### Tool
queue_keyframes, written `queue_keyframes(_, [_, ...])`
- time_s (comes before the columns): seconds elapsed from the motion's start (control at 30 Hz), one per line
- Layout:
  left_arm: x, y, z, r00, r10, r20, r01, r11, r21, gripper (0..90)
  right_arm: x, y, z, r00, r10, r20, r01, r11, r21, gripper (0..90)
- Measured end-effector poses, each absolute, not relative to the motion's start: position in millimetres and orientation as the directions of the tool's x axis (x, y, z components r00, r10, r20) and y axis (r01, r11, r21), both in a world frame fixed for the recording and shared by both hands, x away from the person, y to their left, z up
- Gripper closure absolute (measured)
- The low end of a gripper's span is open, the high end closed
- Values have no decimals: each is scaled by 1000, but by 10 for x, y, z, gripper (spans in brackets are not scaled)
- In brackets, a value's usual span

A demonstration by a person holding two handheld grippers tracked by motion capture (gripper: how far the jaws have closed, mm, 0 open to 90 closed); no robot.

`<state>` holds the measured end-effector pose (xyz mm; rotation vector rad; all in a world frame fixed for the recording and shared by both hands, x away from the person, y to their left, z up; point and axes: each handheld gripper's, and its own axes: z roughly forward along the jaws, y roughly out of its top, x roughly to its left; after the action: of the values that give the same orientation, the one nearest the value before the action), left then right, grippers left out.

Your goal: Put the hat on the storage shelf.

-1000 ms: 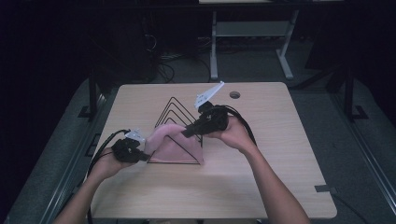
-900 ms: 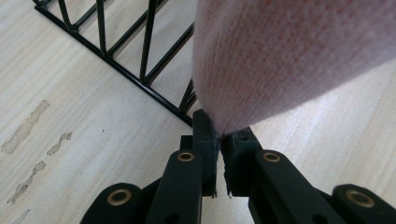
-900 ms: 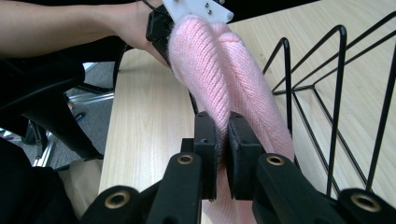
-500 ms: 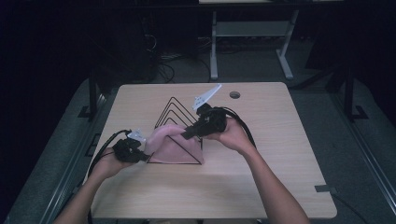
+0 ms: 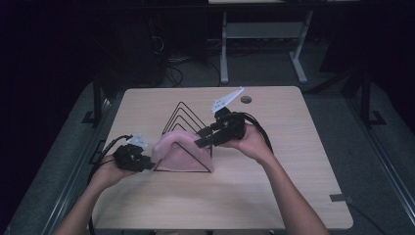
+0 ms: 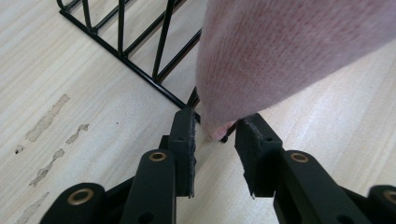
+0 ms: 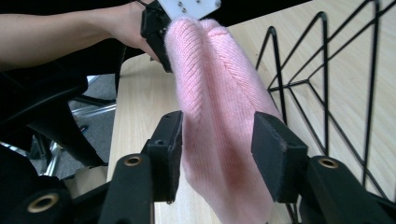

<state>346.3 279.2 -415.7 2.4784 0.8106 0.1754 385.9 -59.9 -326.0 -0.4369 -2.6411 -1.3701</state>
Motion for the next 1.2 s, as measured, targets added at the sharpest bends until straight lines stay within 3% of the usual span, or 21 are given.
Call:
queue_keyframes(0.6, [3402,2914,-3906,816,577,-46,492,-651,578,552,3870,-1172,-3263,-894,352,277,426,475,770,377])
queue_keyframes(1.2, [3372,2960,-3888,817,573,-57,489,-638,595,512,3824,-1610,-3343,-856,448,259,467,453,759,354])
